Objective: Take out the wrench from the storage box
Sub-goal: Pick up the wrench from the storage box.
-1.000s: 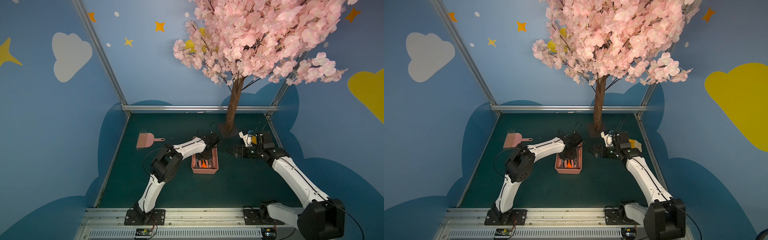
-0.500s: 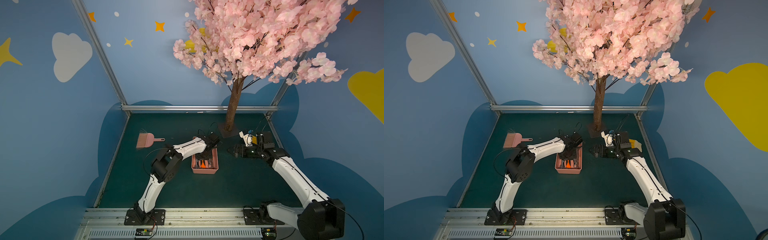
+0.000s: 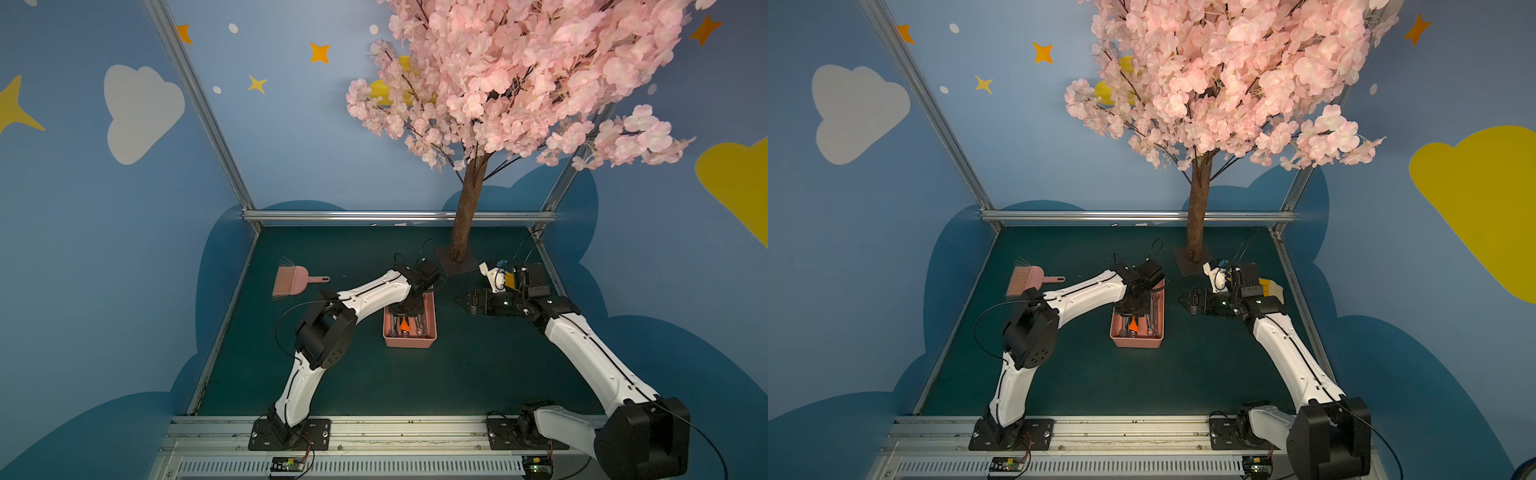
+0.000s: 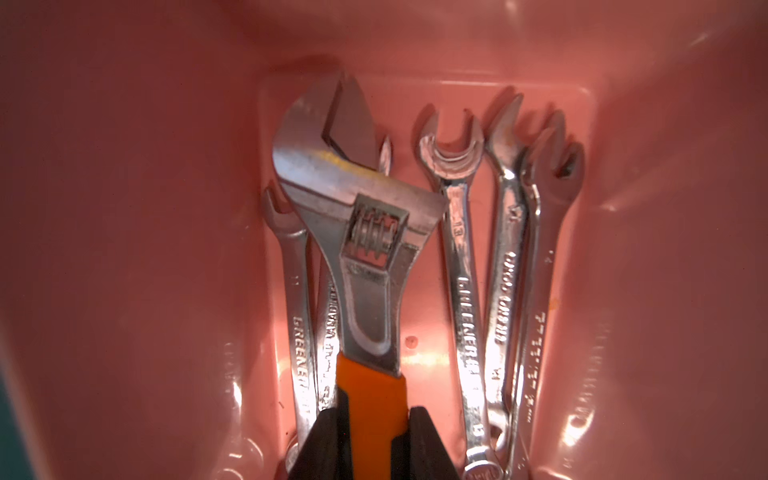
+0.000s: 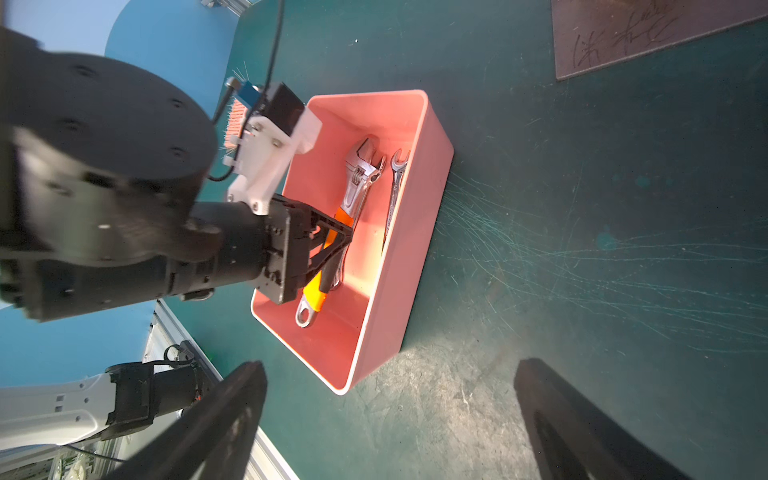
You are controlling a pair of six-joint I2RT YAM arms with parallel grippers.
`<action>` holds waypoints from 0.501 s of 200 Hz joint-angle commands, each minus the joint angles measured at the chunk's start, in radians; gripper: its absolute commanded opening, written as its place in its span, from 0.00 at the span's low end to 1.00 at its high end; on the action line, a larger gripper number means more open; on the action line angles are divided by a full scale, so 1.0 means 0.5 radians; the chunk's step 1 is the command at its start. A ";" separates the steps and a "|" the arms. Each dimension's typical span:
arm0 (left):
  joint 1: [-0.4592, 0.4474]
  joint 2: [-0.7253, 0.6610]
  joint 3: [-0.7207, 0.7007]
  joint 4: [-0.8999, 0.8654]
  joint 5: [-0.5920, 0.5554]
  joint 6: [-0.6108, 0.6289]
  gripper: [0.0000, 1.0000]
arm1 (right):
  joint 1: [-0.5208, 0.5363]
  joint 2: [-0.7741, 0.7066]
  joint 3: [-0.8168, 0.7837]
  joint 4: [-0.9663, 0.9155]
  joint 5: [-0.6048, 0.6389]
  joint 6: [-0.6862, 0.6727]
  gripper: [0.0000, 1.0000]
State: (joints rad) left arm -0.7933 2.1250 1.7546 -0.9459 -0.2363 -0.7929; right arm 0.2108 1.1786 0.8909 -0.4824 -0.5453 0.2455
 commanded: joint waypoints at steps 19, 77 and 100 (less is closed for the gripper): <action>-0.008 -0.098 0.079 -0.050 -0.047 0.054 0.03 | -0.008 -0.001 0.025 0.026 -0.042 -0.033 0.98; -0.018 -0.133 0.132 -0.102 -0.162 0.091 0.03 | -0.016 0.000 0.022 0.032 -0.040 -0.032 0.98; -0.018 -0.178 0.175 -0.152 -0.198 0.101 0.03 | -0.017 0.020 0.031 0.044 -0.065 -0.031 0.99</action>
State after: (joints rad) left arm -0.7990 2.1189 1.7935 -0.9871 -0.2741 -0.7620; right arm 0.2077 1.1793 0.8909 -0.4812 -0.5518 0.2451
